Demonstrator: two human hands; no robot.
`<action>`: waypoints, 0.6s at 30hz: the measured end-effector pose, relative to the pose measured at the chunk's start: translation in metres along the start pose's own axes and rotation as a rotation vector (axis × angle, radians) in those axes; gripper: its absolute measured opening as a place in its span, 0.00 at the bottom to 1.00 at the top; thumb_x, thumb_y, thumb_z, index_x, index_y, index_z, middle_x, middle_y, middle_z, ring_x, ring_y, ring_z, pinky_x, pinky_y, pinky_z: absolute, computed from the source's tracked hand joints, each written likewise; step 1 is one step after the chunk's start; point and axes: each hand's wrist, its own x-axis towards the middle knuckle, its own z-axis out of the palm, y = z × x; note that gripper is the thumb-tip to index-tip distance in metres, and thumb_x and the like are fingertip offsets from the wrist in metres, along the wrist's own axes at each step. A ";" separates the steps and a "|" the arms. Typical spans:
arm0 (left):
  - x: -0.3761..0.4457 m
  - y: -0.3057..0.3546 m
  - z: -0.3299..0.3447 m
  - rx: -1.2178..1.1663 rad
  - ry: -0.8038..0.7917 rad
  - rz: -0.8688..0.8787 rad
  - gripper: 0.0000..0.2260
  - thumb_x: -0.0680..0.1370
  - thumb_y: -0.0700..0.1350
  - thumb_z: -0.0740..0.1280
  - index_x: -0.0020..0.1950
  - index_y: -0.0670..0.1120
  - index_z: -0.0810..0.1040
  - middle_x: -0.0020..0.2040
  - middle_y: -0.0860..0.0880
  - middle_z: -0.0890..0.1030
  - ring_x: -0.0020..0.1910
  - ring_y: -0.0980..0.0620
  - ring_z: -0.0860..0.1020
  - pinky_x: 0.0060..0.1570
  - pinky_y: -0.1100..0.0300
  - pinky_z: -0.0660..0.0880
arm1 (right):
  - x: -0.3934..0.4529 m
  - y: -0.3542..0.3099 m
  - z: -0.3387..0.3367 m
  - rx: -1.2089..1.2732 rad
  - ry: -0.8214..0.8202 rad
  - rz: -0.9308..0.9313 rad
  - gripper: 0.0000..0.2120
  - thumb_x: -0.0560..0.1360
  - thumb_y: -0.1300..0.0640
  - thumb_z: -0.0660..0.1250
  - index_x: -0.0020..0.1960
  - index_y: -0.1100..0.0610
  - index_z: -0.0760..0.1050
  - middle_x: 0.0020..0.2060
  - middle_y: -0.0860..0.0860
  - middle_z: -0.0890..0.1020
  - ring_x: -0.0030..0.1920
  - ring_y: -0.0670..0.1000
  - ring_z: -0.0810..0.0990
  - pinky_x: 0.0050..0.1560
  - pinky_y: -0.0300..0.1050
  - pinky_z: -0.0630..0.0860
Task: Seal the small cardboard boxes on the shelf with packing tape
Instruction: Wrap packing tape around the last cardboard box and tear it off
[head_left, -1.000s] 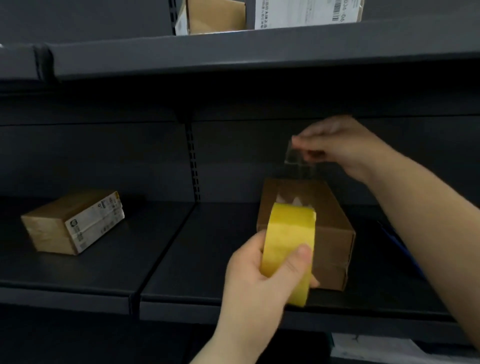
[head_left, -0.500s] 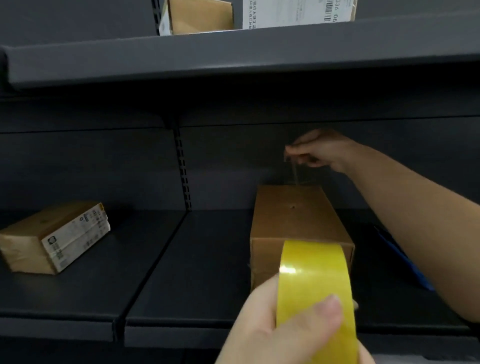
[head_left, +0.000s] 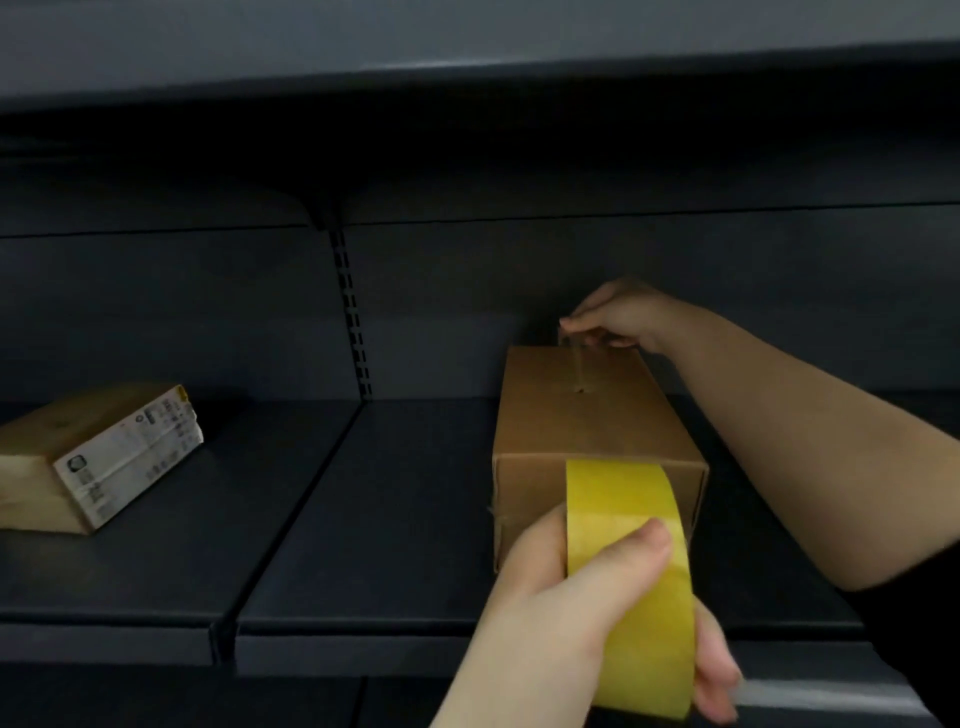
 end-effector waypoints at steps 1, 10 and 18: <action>-0.001 0.003 0.001 -0.027 -0.033 0.011 0.12 0.69 0.47 0.66 0.45 0.39 0.72 0.25 0.42 0.79 0.23 0.48 0.76 0.29 0.62 0.76 | -0.001 0.001 0.001 0.003 -0.002 -0.005 0.06 0.71 0.53 0.71 0.45 0.55 0.80 0.41 0.51 0.81 0.43 0.48 0.78 0.38 0.42 0.72; -0.002 0.003 -0.001 -0.011 -0.019 -0.005 0.12 0.70 0.48 0.66 0.47 0.40 0.73 0.25 0.44 0.79 0.23 0.48 0.77 0.30 0.62 0.77 | 0.001 0.005 0.003 -0.015 -0.014 0.049 0.10 0.70 0.52 0.71 0.49 0.55 0.80 0.48 0.53 0.80 0.49 0.52 0.77 0.44 0.48 0.74; -0.001 0.001 -0.002 0.003 -0.020 -0.010 0.13 0.70 0.48 0.66 0.48 0.40 0.72 0.25 0.44 0.80 0.24 0.48 0.78 0.30 0.62 0.77 | 0.004 0.012 0.009 0.005 0.018 0.040 0.05 0.70 0.53 0.73 0.42 0.53 0.80 0.44 0.51 0.80 0.46 0.50 0.77 0.45 0.45 0.72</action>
